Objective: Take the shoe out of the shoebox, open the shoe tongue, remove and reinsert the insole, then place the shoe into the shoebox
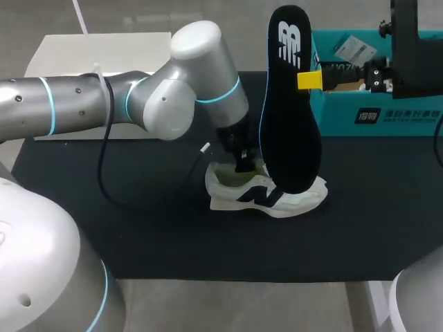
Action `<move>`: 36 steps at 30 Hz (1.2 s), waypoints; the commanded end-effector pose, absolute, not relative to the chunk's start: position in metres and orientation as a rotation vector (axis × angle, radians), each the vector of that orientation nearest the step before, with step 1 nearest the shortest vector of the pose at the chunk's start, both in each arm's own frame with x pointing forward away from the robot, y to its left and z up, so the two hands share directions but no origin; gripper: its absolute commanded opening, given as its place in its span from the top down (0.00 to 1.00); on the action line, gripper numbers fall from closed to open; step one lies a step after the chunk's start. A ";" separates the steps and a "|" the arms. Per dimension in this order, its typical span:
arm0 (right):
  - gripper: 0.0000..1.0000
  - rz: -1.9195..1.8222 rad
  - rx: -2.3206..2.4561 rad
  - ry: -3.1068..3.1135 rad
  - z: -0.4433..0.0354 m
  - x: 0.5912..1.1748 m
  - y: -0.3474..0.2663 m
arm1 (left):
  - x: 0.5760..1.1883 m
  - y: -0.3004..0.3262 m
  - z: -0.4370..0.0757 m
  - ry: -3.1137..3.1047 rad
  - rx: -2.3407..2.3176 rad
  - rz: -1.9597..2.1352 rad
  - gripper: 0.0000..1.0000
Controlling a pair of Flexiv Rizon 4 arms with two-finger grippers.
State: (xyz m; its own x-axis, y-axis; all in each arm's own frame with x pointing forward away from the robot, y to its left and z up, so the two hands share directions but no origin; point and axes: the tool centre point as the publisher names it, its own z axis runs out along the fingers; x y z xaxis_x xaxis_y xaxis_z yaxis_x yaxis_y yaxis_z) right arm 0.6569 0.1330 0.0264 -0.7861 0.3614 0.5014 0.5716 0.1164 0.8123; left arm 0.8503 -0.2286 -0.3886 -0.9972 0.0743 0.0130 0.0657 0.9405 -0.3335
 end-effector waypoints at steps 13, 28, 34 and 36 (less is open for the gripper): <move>1.00 -1.739 -0.937 -2.206 0.026 0.660 0.137 | 0.861 -0.230 -0.334 -2.898 -0.784 0.238 1.00; 1.00 -1.739 -0.937 -2.206 0.026 0.660 0.137 | 0.893 -0.216 -0.317 -2.258 -1.709 0.095 1.00; 1.00 -1.739 -0.937 -2.206 0.026 0.660 0.137 | 0.891 -0.222 -0.314 -2.060 -1.956 0.014 1.00; 1.00 -1.739 -0.937 -2.206 0.026 0.660 0.137 | 0.890 -0.222 -0.313 -2.005 -2.015 0.005 1.00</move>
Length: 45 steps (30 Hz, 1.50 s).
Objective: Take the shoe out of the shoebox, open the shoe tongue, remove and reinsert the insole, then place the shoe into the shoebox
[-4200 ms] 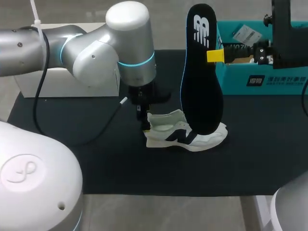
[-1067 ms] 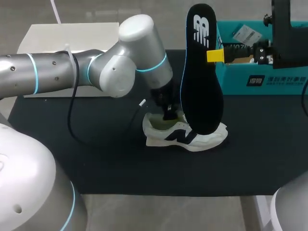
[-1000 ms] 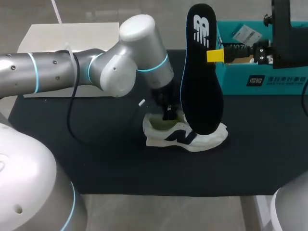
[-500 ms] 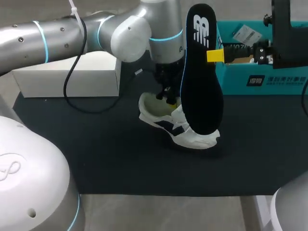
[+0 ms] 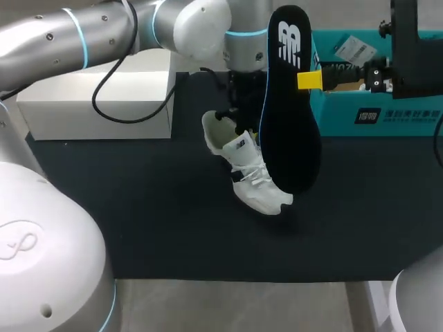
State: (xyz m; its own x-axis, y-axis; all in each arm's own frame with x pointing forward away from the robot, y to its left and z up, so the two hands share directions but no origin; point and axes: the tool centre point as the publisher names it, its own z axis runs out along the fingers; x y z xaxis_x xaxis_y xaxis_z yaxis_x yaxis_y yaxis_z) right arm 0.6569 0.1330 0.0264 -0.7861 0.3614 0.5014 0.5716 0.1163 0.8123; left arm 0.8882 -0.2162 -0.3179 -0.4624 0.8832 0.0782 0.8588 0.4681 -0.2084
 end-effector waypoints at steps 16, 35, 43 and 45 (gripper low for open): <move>1.00 -1.739 -0.937 -2.206 0.026 0.660 0.137 | 0.890 -0.226 -0.315 -1.741 -2.385 -0.199 1.00; 1.00 -1.739 -0.937 -2.206 0.026 0.660 0.137 | 0.921 -0.259 -0.332 -1.858 -2.246 -0.055 1.00; 1.00 -1.739 -0.937 -2.206 0.026 0.660 0.137 | 0.928 -0.273 -0.343 -1.802 -2.244 -0.055 1.00; 1.00 -1.739 -0.937 -2.206 0.026 0.660 0.137 | 0.925 -0.274 -0.345 -1.799 -2.248 -0.057 1.00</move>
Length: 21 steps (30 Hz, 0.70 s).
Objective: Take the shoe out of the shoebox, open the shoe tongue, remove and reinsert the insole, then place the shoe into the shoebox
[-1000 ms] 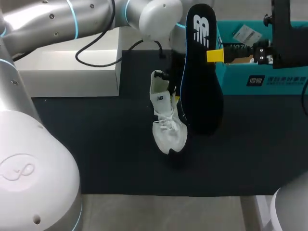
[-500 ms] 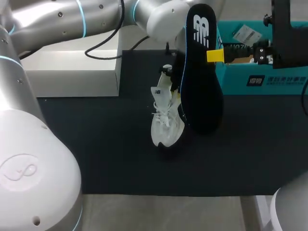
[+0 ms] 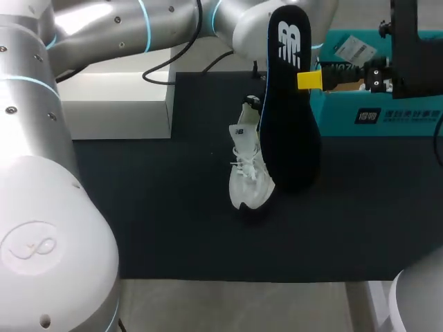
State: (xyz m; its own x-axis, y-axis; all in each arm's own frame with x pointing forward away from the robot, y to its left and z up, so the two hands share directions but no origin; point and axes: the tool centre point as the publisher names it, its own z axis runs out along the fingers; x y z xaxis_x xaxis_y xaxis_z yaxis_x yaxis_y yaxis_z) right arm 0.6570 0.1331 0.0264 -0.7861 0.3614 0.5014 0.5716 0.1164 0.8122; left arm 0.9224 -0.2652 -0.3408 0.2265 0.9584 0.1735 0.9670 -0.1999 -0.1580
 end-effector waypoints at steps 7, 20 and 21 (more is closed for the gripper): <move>1.00 -1.739 -0.937 -2.206 0.026 0.660 0.137 | 0.916 -0.274 -0.349 -1.810 -2.260 -0.037 1.00; 1.00 -1.739 -0.937 -2.206 0.026 0.660 0.137 | 0.913 -0.268 -0.345 -1.838 -2.246 -0.056 1.00; 1.00 -1.739 -0.937 -2.206 0.026 0.660 0.137 | 0.912 -0.267 -0.343 -1.844 -2.247 -0.062 1.00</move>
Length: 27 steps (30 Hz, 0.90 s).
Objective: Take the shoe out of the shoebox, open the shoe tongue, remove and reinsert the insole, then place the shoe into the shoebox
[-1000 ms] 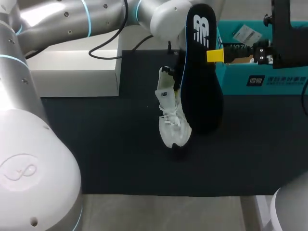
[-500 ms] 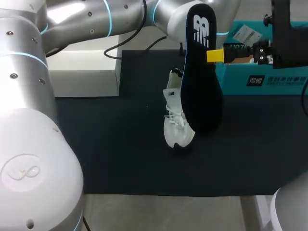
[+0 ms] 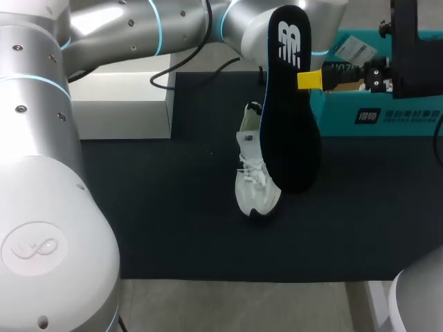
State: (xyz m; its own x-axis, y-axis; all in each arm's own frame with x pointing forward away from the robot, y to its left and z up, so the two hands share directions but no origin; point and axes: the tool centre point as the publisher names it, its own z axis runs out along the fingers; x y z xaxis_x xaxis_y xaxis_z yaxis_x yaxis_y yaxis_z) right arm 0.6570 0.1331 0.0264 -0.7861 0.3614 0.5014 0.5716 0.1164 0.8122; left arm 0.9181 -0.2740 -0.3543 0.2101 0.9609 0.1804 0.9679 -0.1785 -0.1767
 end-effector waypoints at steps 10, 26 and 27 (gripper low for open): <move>1.00 -1.739 -0.937 -2.206 0.026 0.660 0.137 | 0.916 -0.262 -0.344 -1.868 -2.222 -0.084 1.00; 1.00 -1.739 -0.937 -2.206 0.026 0.660 0.137 | 0.926 -0.271 -0.373 -1.832 -2.141 -0.098 1.00; 1.00 -1.739 -0.937 -2.206 0.026 0.660 0.137 | 0.925 -0.271 -0.375 -1.845 -2.116 -0.102 0.65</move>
State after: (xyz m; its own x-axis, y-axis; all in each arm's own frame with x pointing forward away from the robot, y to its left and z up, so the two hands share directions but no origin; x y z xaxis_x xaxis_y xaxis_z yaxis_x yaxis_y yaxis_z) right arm 0.6570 0.1331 0.0264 -0.7861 0.3614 0.5015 0.5716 0.1163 0.8122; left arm 0.9216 -0.2627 -0.3675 0.1702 0.9548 0.2438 0.9743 -0.1260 -0.1866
